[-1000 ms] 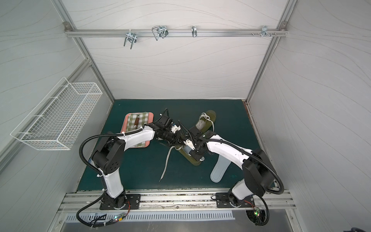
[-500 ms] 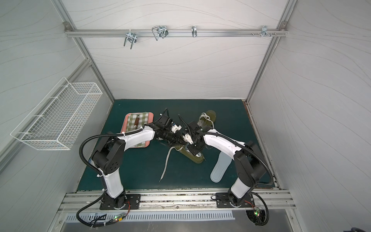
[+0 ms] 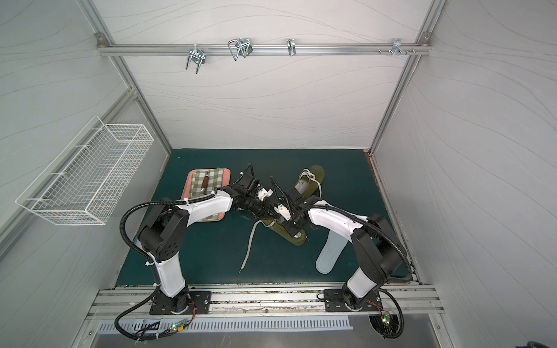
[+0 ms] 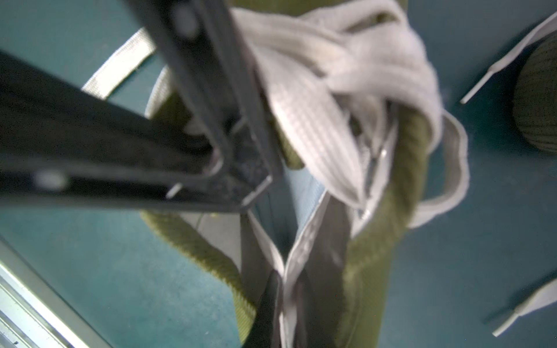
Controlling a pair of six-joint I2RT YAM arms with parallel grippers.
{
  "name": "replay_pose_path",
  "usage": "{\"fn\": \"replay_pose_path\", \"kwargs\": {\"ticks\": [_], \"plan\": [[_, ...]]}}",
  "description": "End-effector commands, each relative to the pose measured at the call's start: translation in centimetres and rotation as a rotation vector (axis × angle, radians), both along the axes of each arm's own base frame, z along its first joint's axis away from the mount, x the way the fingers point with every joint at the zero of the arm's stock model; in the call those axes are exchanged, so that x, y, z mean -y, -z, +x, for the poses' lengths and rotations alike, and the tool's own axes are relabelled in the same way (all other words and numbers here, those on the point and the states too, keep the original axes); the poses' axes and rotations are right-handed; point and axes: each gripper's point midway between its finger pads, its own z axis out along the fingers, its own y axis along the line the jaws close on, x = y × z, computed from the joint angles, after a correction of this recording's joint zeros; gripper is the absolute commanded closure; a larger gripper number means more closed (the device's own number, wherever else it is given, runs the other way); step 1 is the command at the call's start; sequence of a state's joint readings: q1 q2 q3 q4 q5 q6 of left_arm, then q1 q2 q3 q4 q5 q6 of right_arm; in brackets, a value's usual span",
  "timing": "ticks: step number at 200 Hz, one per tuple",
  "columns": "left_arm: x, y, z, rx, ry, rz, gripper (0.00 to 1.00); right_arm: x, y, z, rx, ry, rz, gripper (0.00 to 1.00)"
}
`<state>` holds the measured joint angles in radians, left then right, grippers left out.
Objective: Insert the insole into the shoe
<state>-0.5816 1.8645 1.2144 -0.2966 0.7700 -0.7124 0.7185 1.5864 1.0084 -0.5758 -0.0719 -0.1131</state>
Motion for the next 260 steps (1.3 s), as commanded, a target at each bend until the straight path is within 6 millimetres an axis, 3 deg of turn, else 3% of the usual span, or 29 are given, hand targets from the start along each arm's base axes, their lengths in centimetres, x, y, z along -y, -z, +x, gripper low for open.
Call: {"fn": "replay_pose_path", "kwargs": {"ticks": [1, 30, 57, 88, 130, 175, 204, 260], "plan": [[0.9, -1.0, -0.2, 0.005, 0.02, -0.054, 1.0, -1.6, -2.0, 2.0, 0.085, -0.014, 0.085, 0.87], [0.6, -1.2, -0.3, 0.016, 0.014, -0.049, 1.0, 0.1, -2.5, 0.8, 0.074, 0.004, 0.038, 0.61], [0.6, -1.3, -0.1, 0.021, 0.003, -0.038, 1.0, 1.1, -4.6, -0.6, 0.066, 0.061, 0.056, 0.33], [0.2, -1.5, 0.2, 0.033, -0.023, -0.009, 1.0, 2.9, -6.2, -1.7, 0.05, 0.153, 0.042, 0.25], [-0.2, -1.2, 0.1, 0.031, -0.049, 0.008, 1.0, 6.7, -6.9, -1.9, -0.037, 0.56, 0.051, 0.27], [-0.6, -1.0, -0.2, 0.023, -0.061, 0.017, 1.0, 5.2, -6.1, -2.6, -0.157, 0.734, 0.199, 0.41], [-0.6, -1.1, -0.3, 0.023, -0.059, 0.018, 1.0, 5.2, -5.5, -2.6, -0.183, 0.783, 0.243, 0.57], [-0.2, -1.2, -0.6, 0.025, -0.051, 0.015, 1.0, 4.7, -4.0, -2.8, -0.241, 0.823, 0.31, 0.65]]}}
